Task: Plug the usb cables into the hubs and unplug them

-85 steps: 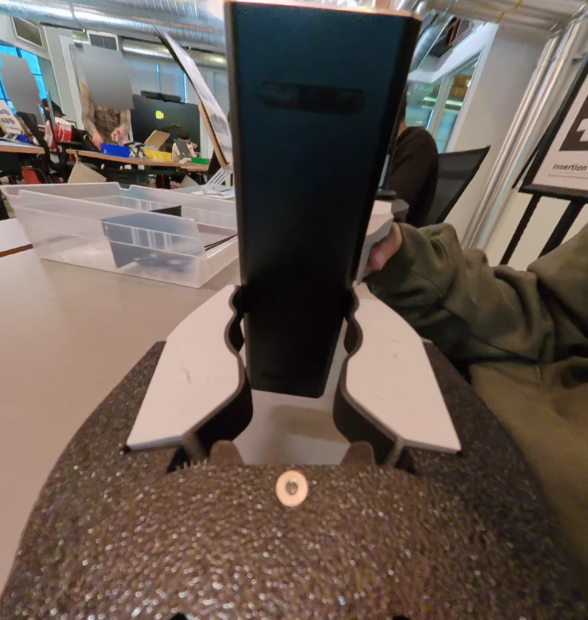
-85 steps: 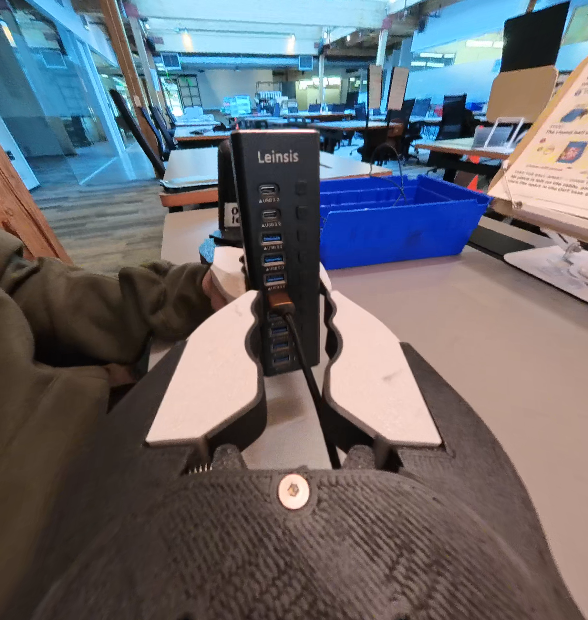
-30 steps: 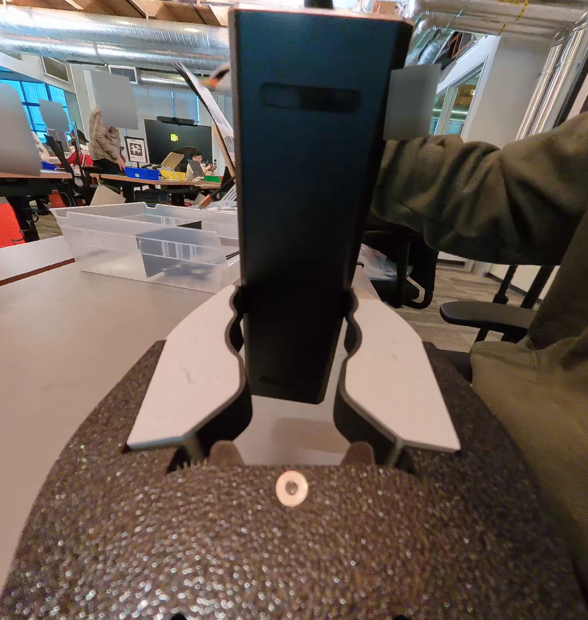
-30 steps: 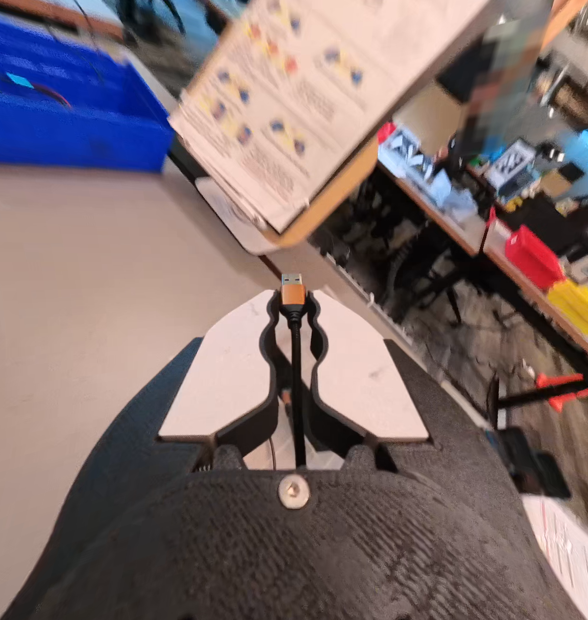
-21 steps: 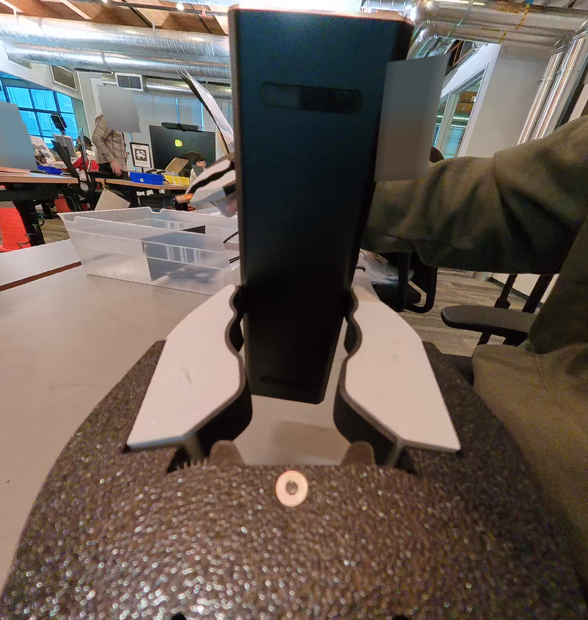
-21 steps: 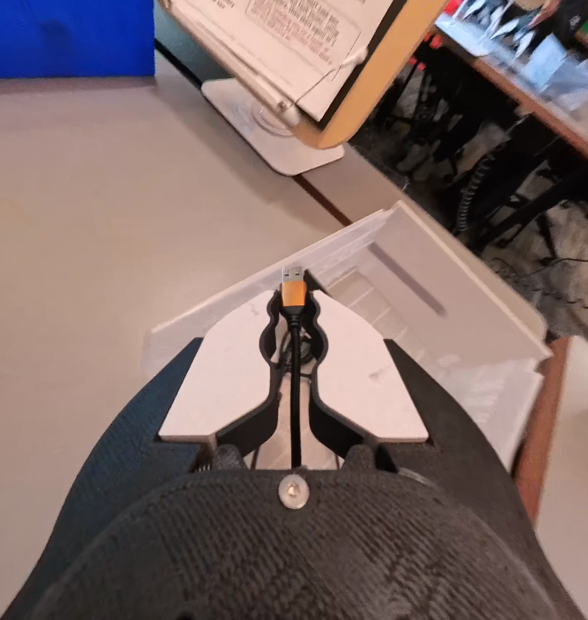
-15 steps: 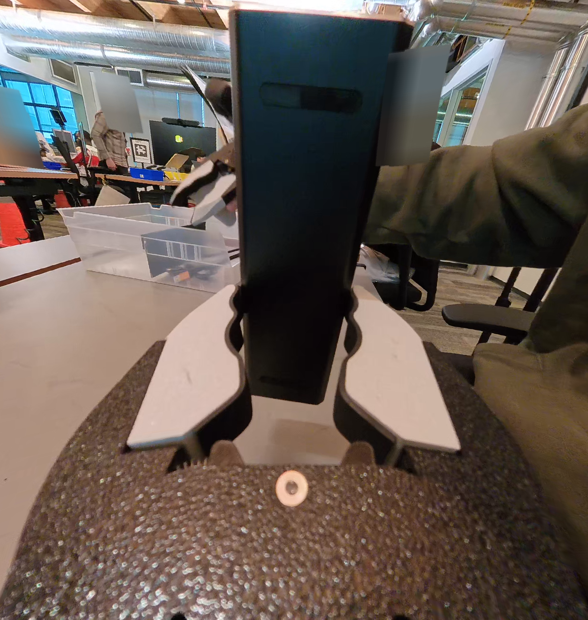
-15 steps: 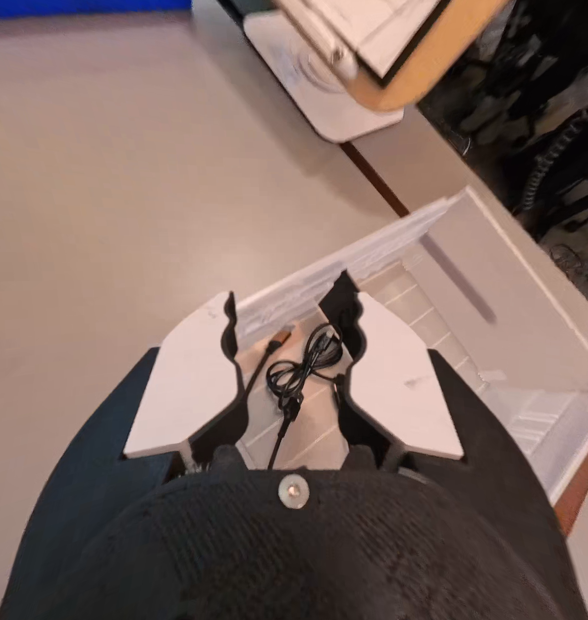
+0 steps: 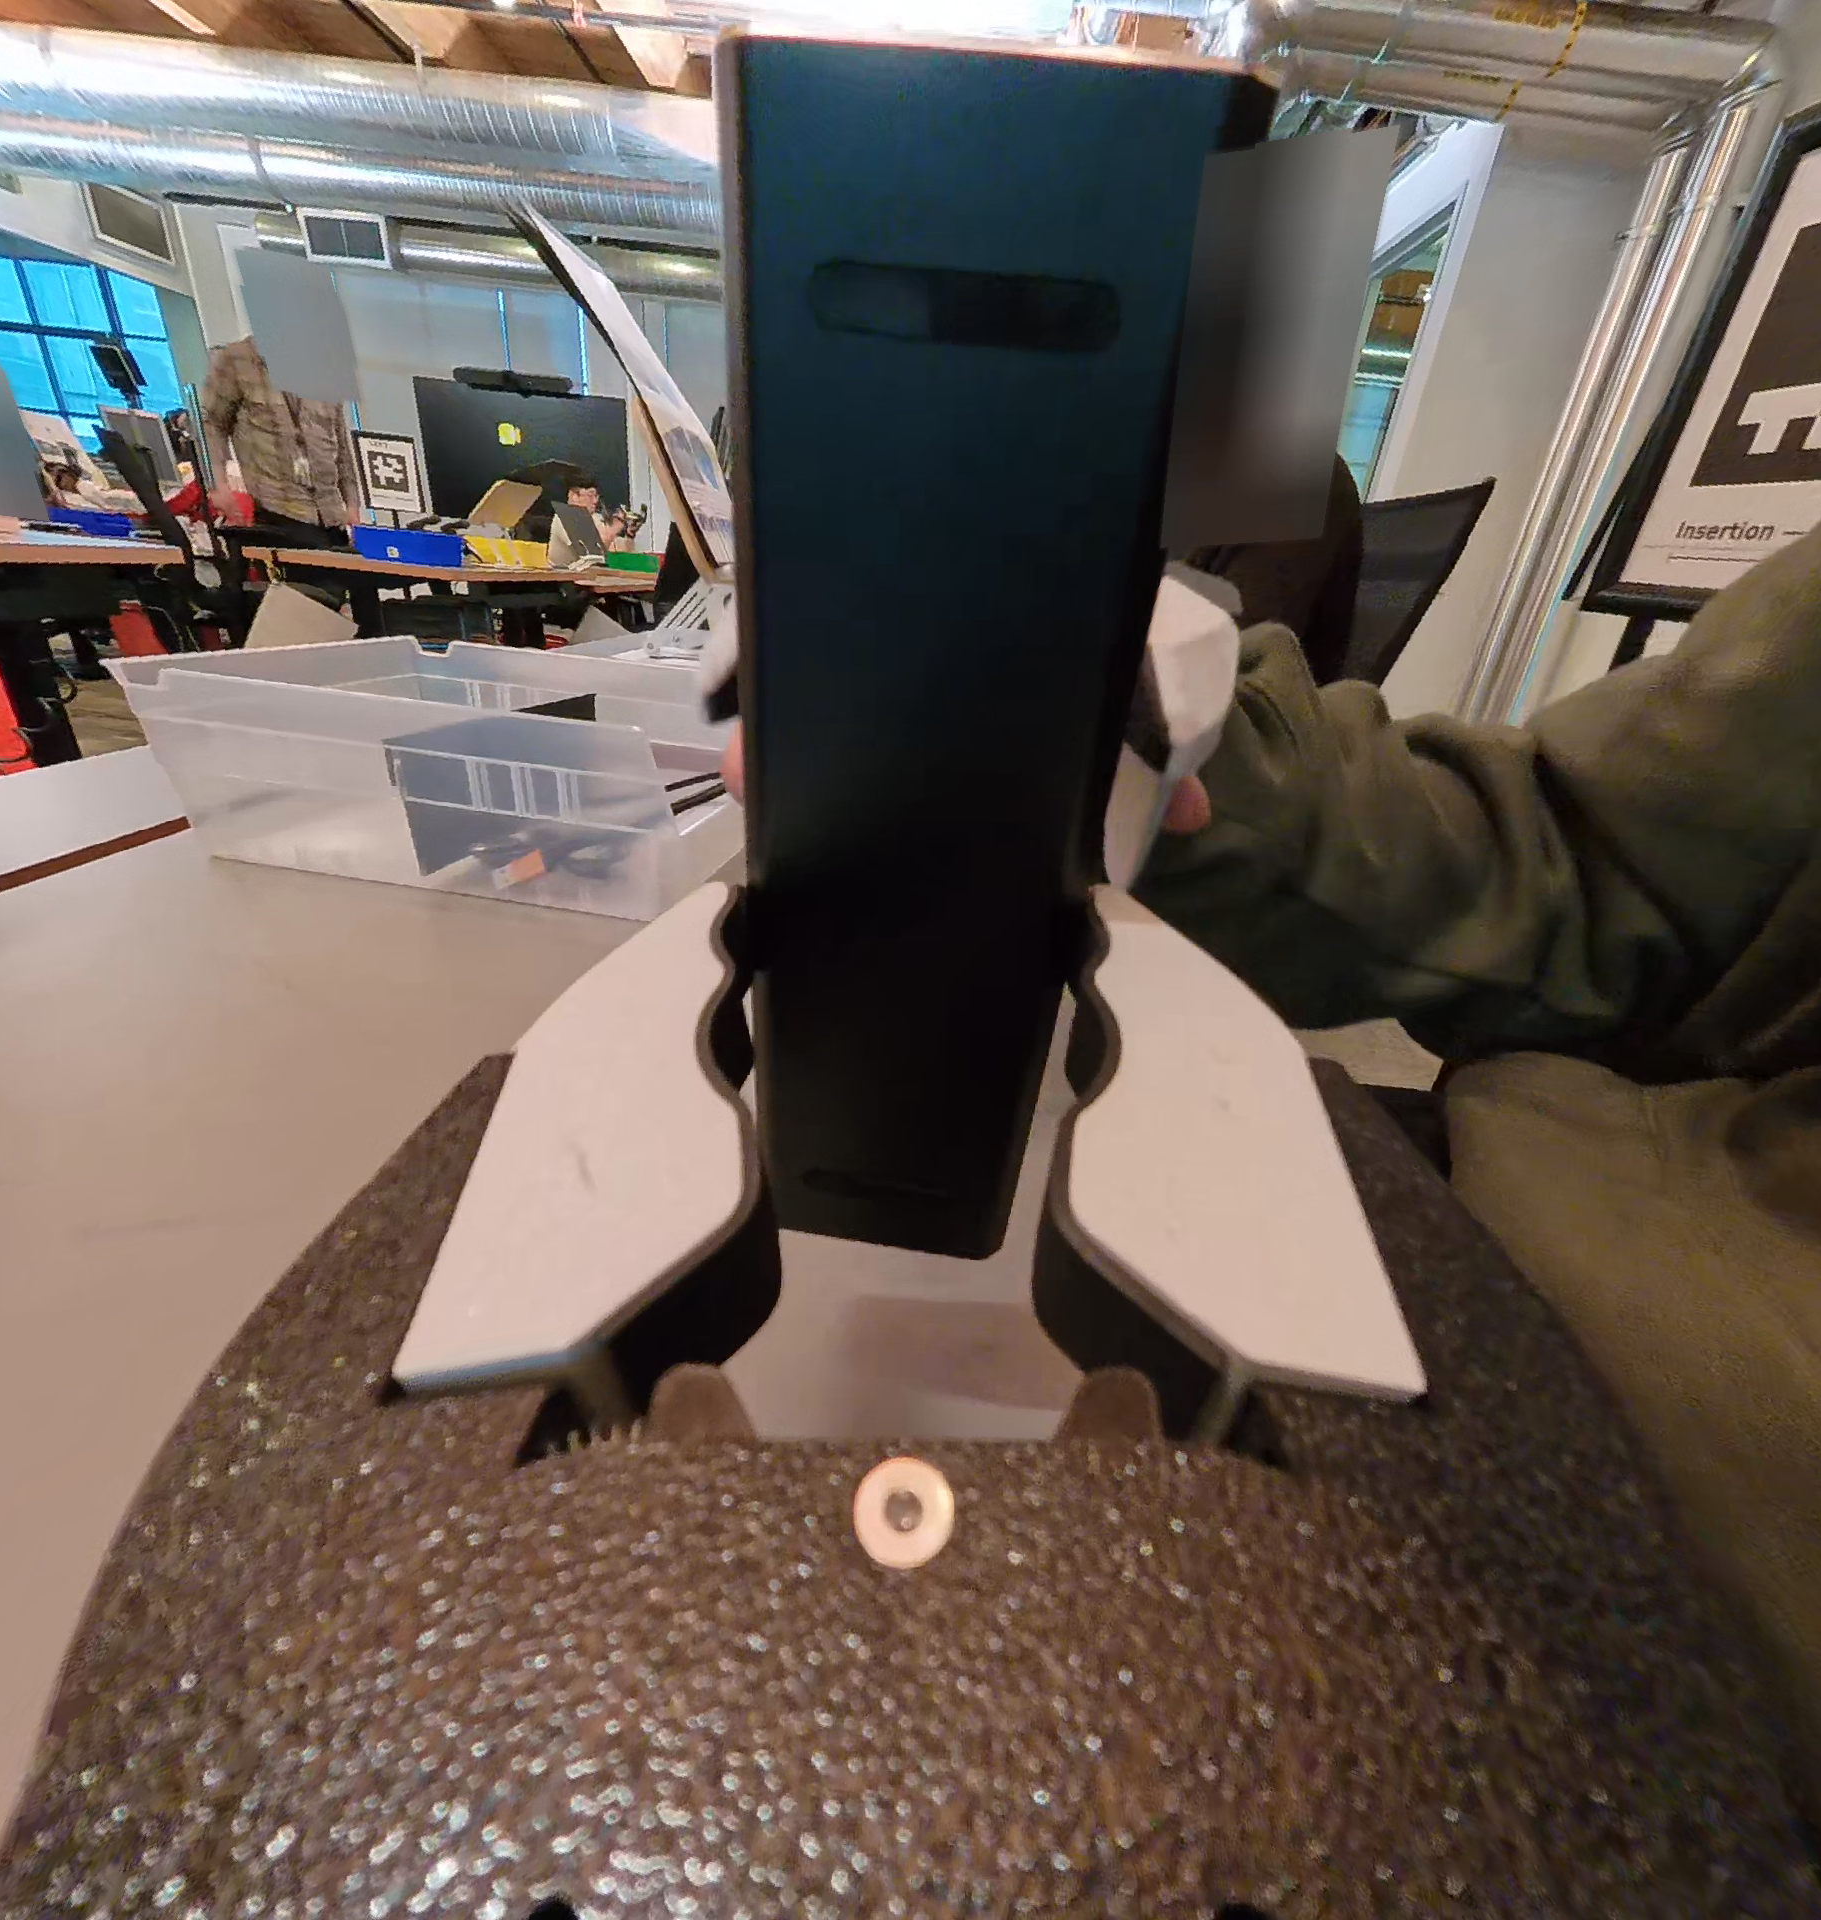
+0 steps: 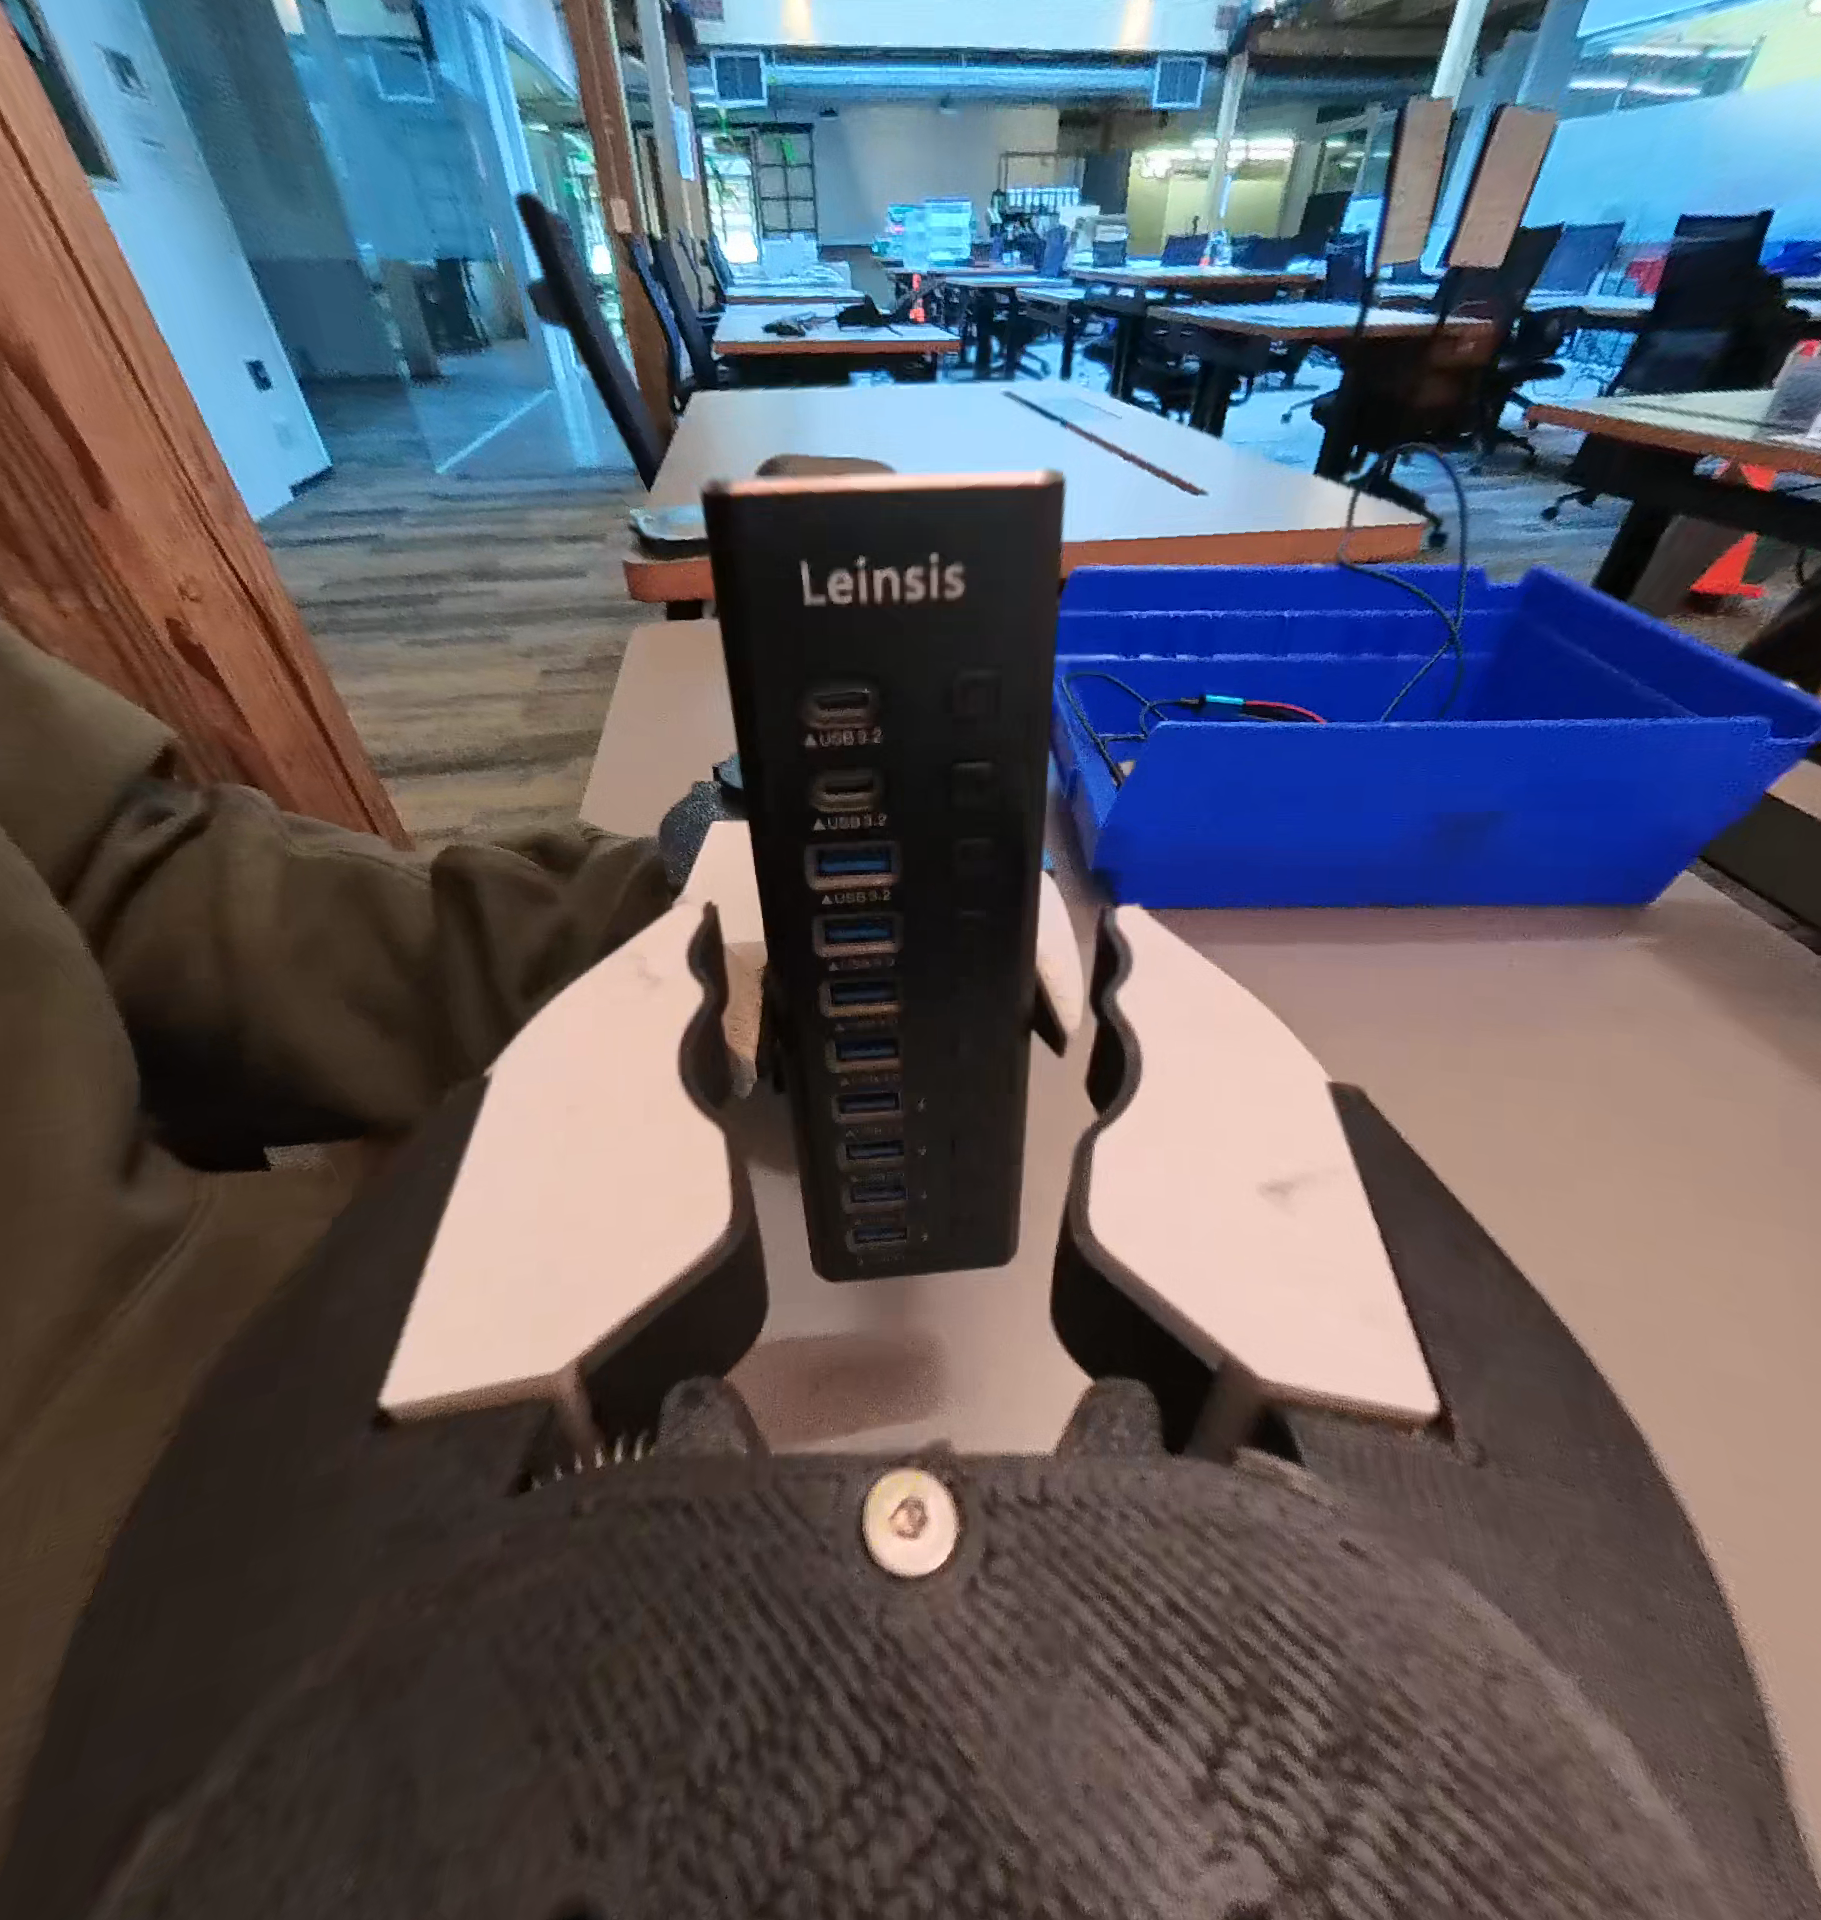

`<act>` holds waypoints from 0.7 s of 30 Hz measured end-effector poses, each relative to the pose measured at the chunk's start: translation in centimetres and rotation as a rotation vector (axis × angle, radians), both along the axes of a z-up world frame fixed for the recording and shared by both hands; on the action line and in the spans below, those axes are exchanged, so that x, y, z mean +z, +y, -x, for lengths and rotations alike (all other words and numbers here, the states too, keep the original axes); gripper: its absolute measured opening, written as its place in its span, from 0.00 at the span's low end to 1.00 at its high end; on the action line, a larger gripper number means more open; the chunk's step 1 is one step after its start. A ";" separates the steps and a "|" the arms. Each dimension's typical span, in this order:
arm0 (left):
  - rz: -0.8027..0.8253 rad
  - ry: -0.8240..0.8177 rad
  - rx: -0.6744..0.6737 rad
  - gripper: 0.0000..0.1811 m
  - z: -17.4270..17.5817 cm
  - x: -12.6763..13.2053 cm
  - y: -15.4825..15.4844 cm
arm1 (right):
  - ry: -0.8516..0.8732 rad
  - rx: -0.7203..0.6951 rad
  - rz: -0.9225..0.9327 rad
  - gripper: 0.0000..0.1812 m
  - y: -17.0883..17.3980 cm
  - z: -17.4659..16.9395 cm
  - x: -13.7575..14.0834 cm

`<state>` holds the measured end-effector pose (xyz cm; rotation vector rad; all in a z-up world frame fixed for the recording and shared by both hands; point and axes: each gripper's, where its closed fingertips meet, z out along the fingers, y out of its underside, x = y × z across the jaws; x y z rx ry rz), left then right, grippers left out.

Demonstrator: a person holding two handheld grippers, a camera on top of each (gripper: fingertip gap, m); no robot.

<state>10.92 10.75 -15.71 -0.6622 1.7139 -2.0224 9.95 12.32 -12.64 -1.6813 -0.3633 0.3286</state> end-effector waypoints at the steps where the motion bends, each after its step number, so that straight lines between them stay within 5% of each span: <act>1: 0.002 -0.001 -0.001 0.32 0.1 0.0 0.1 | -0.013 -0.017 0.006 0.36 0.3 0.0 -0.4; 21: -0.018 -0.023 -0.025 0.32 0.2 0.1 -0.7 | -0.110 -0.051 0.082 0.31 0.4 0.8 -1.4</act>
